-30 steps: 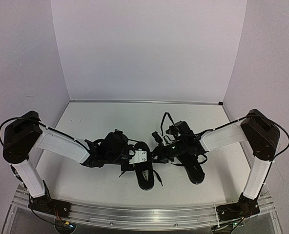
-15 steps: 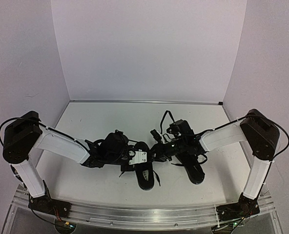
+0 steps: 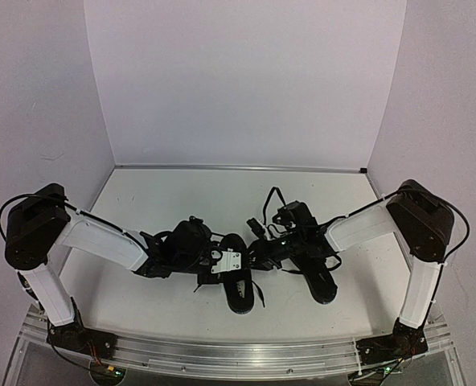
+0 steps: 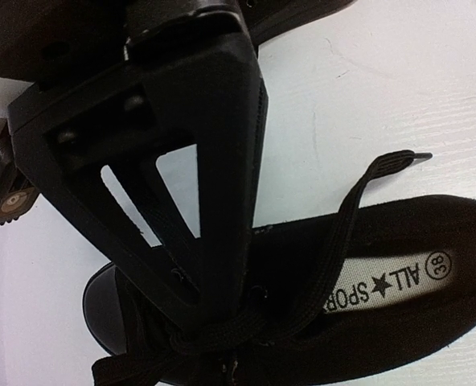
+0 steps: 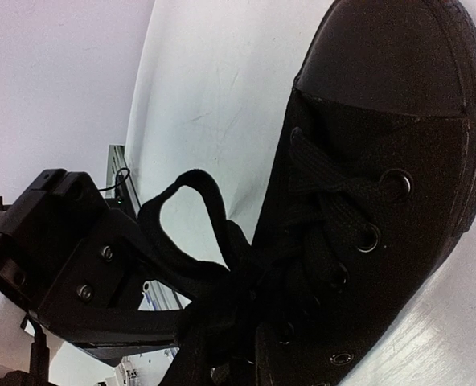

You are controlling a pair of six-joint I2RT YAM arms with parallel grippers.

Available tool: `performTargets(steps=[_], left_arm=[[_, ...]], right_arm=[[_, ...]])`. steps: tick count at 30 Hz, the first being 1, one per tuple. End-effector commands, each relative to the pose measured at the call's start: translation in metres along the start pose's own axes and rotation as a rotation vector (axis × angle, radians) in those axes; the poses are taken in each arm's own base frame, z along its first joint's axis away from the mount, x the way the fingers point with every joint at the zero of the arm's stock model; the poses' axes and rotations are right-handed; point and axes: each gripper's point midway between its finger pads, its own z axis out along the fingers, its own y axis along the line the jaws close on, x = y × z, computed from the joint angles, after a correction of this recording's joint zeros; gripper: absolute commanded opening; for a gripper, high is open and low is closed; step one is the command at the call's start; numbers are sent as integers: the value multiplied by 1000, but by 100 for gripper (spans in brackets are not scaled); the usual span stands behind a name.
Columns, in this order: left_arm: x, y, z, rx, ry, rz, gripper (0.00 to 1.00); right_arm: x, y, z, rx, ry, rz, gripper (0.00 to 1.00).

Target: Tie the shoes

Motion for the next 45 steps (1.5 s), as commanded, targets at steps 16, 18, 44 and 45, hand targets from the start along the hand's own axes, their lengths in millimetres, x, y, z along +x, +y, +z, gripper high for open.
performTargets(steps=[16,18,44,45], left_arm=[[-22,10,8,-75,-79,0,0],[-22,12,7,-84,-82,-1,0],[4,13,-39,-121,13,-26,24],[5,13,-38,-118,15,-27,23]], right_arm=[[10,5,6,-65,38,33,2],[10,5,5,-62,34,31,0],[-5,14,-21,-14,-91,-26,0],[-5,14,-20,-14,-89,-25,0]])
